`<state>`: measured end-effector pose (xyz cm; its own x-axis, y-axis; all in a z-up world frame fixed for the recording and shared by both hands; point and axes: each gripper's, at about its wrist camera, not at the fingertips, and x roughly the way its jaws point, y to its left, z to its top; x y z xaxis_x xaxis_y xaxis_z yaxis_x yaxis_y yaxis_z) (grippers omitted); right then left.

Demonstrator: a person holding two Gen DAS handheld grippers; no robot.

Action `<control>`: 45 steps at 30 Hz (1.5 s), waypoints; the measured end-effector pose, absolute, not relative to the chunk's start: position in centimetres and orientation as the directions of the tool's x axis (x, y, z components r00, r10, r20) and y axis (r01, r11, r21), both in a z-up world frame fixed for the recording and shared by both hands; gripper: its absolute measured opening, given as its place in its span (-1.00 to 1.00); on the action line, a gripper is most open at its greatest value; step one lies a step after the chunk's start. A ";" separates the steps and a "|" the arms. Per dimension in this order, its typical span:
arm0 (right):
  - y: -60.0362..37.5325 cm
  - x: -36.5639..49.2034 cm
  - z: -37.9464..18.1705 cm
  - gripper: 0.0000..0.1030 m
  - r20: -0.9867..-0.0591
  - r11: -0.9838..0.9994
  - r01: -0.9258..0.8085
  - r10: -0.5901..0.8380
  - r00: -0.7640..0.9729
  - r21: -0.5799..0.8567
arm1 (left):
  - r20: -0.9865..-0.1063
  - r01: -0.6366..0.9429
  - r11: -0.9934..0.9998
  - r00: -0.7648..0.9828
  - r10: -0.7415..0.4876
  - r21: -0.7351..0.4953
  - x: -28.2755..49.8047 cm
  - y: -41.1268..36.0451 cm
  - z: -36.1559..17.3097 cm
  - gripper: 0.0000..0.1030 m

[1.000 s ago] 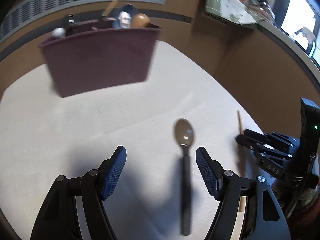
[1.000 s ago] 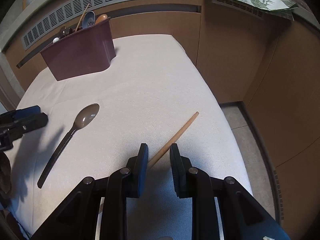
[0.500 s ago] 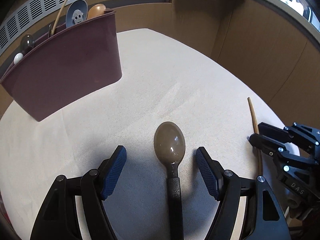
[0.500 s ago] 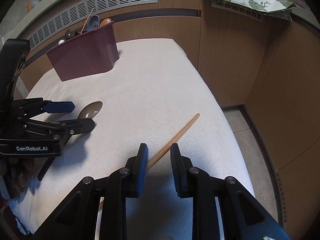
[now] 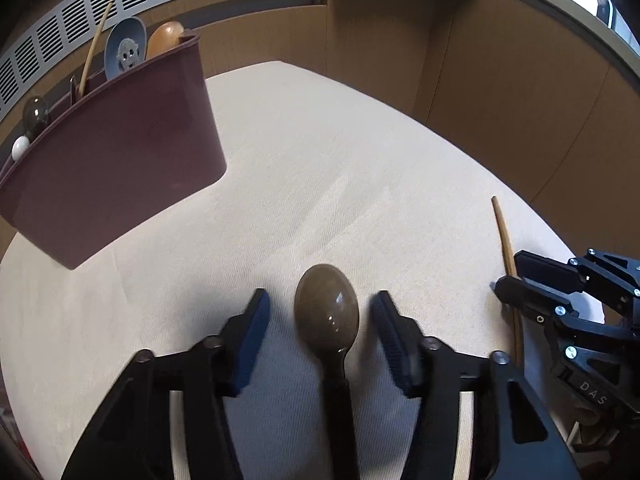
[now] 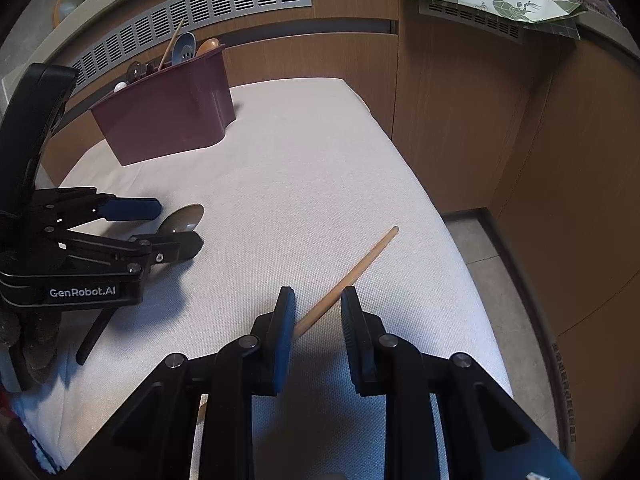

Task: Organize utensils
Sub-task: 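Lift brown spoon with left tool while right tool lifts the chopstick over caddy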

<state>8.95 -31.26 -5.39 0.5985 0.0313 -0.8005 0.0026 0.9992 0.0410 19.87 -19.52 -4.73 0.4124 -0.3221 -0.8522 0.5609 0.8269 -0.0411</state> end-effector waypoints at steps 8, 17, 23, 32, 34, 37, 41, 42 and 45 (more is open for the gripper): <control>-29.4 11.3 -5.3 -0.52 -0.815 0.999 0.043 -0.004 0.579 0.025 | -0.821 0.520 0.852 0.466 -0.332 -0.049 19.4 -15.4 -3.9 -0.34; -24.2 13.7 -4.9 -0.90 -0.824 0.989 -0.137 0.127 0.552 0.061 | -0.769 0.366 0.914 0.529 -0.359 -0.174 19.3 -7.6 -1.5 -0.34; -23.8 13.0 -1.8 -0.90 -0.768 0.980 -0.170 0.186 0.612 0.102 | -0.673 0.342 0.912 0.622 -0.402 -0.228 17.8 -3.7 1.0 -0.34; -23.6 12.7 1.1 -0.90 -0.724 0.976 -0.179 0.211 0.656 0.123 | -0.604 0.339 0.912 0.685 -0.408 -0.231 16.0 -1.9 3.8 -0.34; -23.4 12.8 1.4 -0.90 -0.716 0.976 -0.180 0.212 0.665 0.122 | -0.600 0.337 0.913 0.689 -0.406 -0.231 16.0 -1.9 3.8 -0.34; -23.3 12.9 1.8 -0.90 -0.704 0.976 -0.182 0.213 0.678 0.119 | -0.591 0.330 0.915 0.699 -0.403 -0.233 15.7 -1.4 4.3 -0.34; -23.3 13.1 3.0 -0.90 -0.673 0.975 -0.178 0.220 0.706 0.133 | -0.551 0.343 0.912 0.728 -0.409 -0.224 15.8 -1.3 6.2 -0.34; -23.4 13.2 3.8 -0.90 -0.647 0.972 -0.175 0.235 0.725 0.157 | -0.533 0.355 0.907 0.734 -0.421 -0.227 16.0 -1.2 7.2 -0.34; -23.2 13.9 7.2 -0.91 -0.576 0.962 -0.197 0.273 0.771 0.191 | -0.448 0.391 0.890 0.769 -0.456 -0.235 17.3 -0.6 12.0 -0.34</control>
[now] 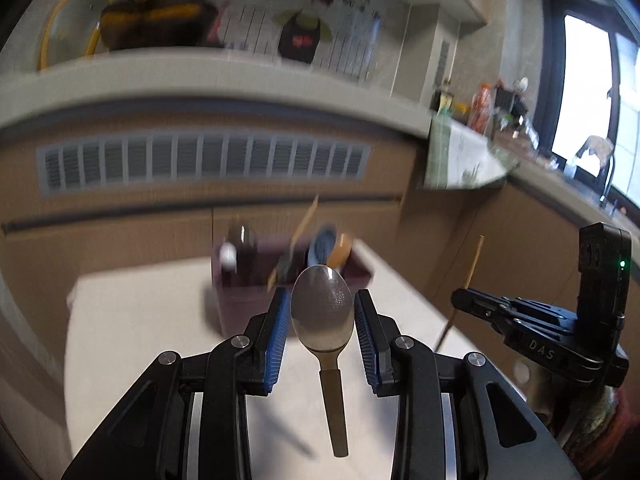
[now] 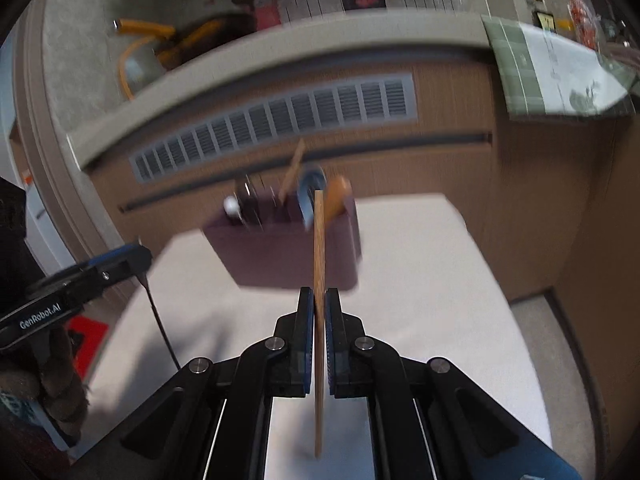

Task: Organize utensils
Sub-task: 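Lift brown spoon with left tool while right tool lifts the chopstick over caddy, then lower brown spoon and chopstick into the maroon caddy, opening both tools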

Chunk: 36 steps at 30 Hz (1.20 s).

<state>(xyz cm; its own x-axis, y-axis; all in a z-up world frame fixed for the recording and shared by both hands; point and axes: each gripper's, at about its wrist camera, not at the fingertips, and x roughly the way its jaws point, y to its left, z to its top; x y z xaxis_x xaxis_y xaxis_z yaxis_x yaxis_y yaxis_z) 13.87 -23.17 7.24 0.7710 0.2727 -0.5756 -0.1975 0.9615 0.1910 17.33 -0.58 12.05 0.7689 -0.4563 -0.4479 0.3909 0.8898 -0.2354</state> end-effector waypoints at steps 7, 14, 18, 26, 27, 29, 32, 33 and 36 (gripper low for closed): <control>-20.2 17.4 20.6 -0.91 -0.279 0.965 -0.260 0.258 0.925 0.033 | -0.167 0.321 0.933 0.923 -0.347 -0.162 21.0 1.5 21.0 -0.34; -17.8 22.3 21.6 -0.91 -0.269 0.968 -0.248 0.234 0.934 -0.019 | -0.077 0.264 0.945 0.956 -0.283 -0.191 25.6 2.5 18.1 -0.34; -17.6 24.2 19.2 -0.91 -0.333 0.969 -0.245 0.226 0.915 -0.016 | -0.135 0.252 0.949 0.951 -0.280 -0.190 27.8 1.8 15.3 -0.34; -18.2 26.7 14.6 -0.91 -0.426 0.974 -0.226 0.214 0.879 0.021 | -0.250 0.256 0.946 0.920 -0.302 -0.200 30.1 0.4 10.8 -0.34; -18.1 26.9 14.0 -0.91 -0.442 0.974 -0.227 0.215 0.871 0.028 | -0.268 0.261 0.943 0.912 -0.310 -0.204 30.3 0.2 10.2 -0.34; -18.0 27.5 12.7 -0.91 -0.484 0.972 -0.231 0.217 0.848 0.032 | -0.312 0.272 0.934 0.889 -0.336 -0.230 30.8 -0.1 8.6 -0.32; -18.0 28.4 10.1 -0.85 -0.563 0.966 -0.248 0.243 0.790 0.068 | -0.374 0.271 0.920 0.852 -0.366 -0.282 31.0 0.1 7.1 0.07; -18.1 28.3 9.3 -0.76 -0.579 0.968 -0.240 0.240 0.779 0.078 | -0.382 0.268 0.918 0.847 -0.368 -0.291 30.8 0.3 6.9 0.17; -19.0 26.9 7.9 -0.58 -0.588 0.970 -0.218 0.240 0.772 0.110 | -0.391 0.233 0.932 0.859 -0.331 -0.277 28.3 1.0 6.8 0.28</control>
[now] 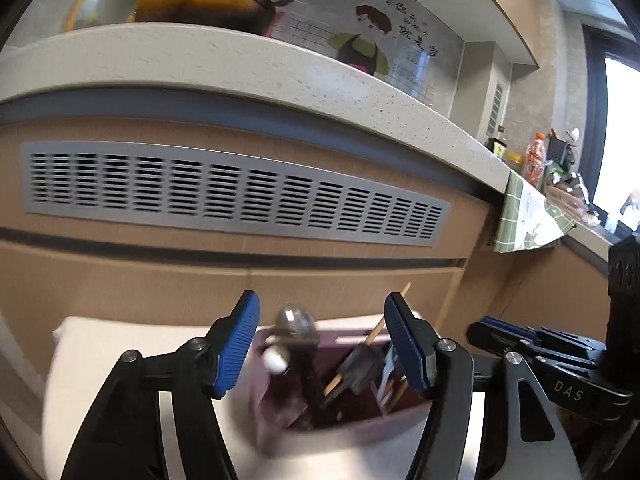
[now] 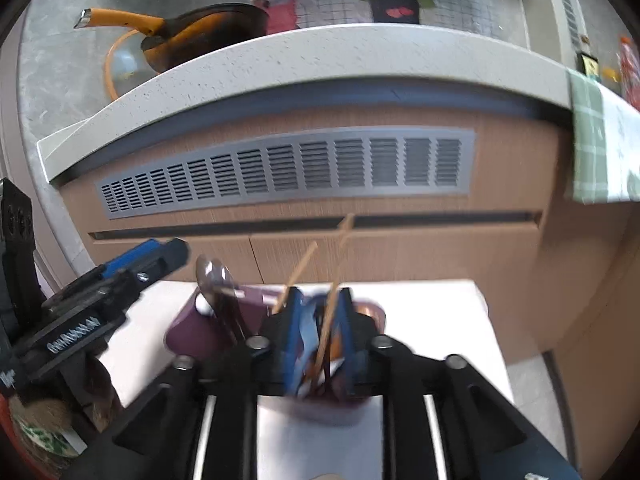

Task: Organize utensils

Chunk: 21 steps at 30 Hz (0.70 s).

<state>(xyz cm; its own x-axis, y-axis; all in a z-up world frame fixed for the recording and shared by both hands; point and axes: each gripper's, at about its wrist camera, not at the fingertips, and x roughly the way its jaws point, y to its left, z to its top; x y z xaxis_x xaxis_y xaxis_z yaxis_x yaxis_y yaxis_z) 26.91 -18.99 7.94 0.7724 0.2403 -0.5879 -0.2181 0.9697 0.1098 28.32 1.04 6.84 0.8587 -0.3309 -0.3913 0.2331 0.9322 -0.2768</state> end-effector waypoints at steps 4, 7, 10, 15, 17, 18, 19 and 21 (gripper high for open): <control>-19.8 23.1 7.2 -0.57 -0.577 0.964 -0.223 0.264 0.773 0.142 | -0.425 0.176 0.954 0.865 -0.267 -0.242 23.3 1.8 6.8 0.35; -19.5 18.8 6.8 -0.52 -0.558 0.955 -0.253 0.295 0.776 0.153 | -0.437 0.151 0.978 0.877 -0.201 -0.147 18.3 1.4 6.5 0.37; -18.8 14.2 7.2 -0.50 -0.517 0.940 -0.309 0.337 0.787 0.142 | -0.450 0.139 0.988 0.880 -0.154 -0.068 13.4 0.7 5.8 0.37; -17.5 7.1 7.3 -0.35 -0.457 0.939 -0.341 0.324 0.828 0.049 | -0.479 0.080 0.997 0.875 -0.067 0.008 7.5 -0.8 5.2 0.37; -17.6 5.5 7.3 -0.30 -0.446 0.939 -0.338 0.331 0.832 0.067 | -0.477 0.054 0.998 0.878 -0.041 0.013 5.9 -0.9 5.0 0.37; -17.6 5.0 7.3 -0.29 -0.447 0.940 -0.334 0.330 0.832 0.073 | -0.477 0.038 0.999 0.879 -0.030 0.006 4.9 -0.9 4.9 0.37; -17.7 4.5 7.2 -0.29 -0.448 0.942 -0.326 0.324 0.833 0.075 | -0.477 0.033 0.999 0.878 -0.029 0.000 4.4 -0.8 4.9 0.37; -17.7 3.9 7.0 -0.29 -0.456 0.950 -0.306 0.302 0.837 0.066 | -0.481 0.032 0.999 0.876 -0.032 -0.009 3.8 -0.7 4.9 0.37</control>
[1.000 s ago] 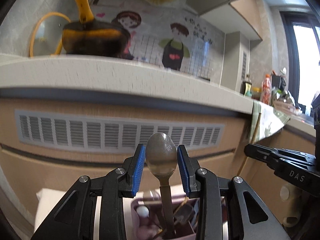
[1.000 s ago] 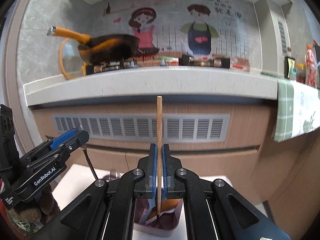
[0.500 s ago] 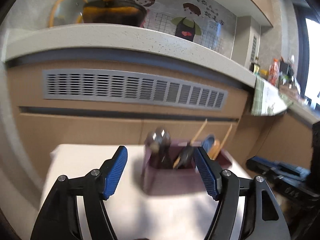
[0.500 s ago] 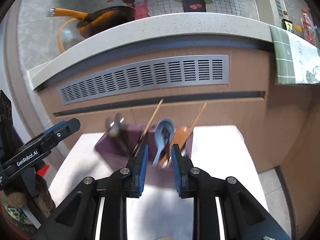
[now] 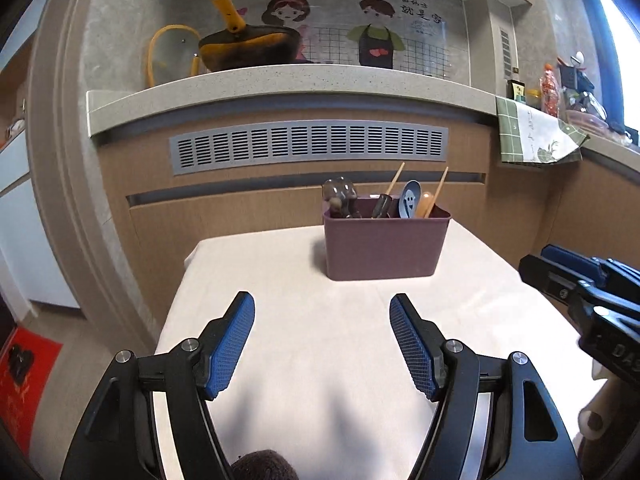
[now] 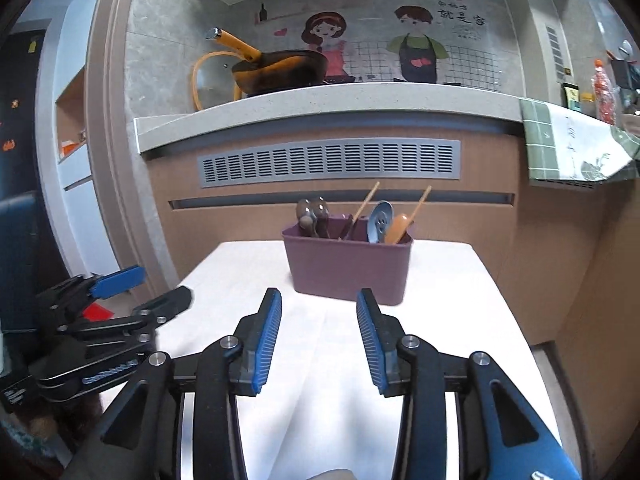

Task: Organize utensils

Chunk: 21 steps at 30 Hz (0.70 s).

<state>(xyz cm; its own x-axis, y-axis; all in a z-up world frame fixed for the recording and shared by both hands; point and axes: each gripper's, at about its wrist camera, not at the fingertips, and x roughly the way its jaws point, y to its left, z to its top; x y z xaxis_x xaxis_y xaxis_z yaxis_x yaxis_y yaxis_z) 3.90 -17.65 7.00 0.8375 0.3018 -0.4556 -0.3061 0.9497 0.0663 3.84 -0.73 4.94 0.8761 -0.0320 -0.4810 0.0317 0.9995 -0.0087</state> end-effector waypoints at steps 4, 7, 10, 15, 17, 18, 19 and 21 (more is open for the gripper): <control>-17.9 3.6 6.7 -0.29 -0.474 0.958 -0.281 0.270 0.838 0.049 | -0.477 0.015 1.000 0.878 -0.022 -0.018 2.9 -0.3 5.4 0.37; -17.9 3.3 6.6 -0.29 -0.476 0.957 -0.286 0.274 0.835 0.050 | -0.472 0.011 1.000 0.881 -0.023 -0.027 2.7 0.0 5.7 0.37; -17.6 2.8 6.4 -0.29 -0.475 0.958 -0.286 0.262 0.840 0.023 | -0.476 0.017 0.999 0.879 -0.032 -0.035 2.8 0.0 5.7 0.37; -17.6 2.6 6.5 -0.29 -0.473 0.958 -0.287 0.261 0.842 0.018 | -0.496 0.031 0.998 0.867 -0.051 -0.048 2.9 -0.2 5.5 0.37; -17.7 2.6 6.5 -0.29 -0.475 0.959 -0.284 0.259 0.841 0.021 | -0.501 0.036 0.998 0.864 -0.056 -0.050 3.1 -0.3 5.5 0.37; -17.8 2.7 6.4 -0.29 -0.477 0.959 -0.281 0.258 0.840 0.023 | -0.501 0.035 0.998 0.864 -0.055 -0.050 3.1 -0.3 5.4 0.37; -17.8 2.7 6.4 -0.29 -0.479 0.960 -0.279 0.256 0.840 0.023 | -0.500 0.034 0.998 0.864 -0.055 -0.051 3.1 -0.3 5.5 0.37; -17.9 2.7 6.4 -0.29 -0.479 0.961 -0.277 0.254 0.840 0.024 | -0.499 0.037 0.998 0.865 -0.058 -0.053 3.1 -0.3 5.5 0.37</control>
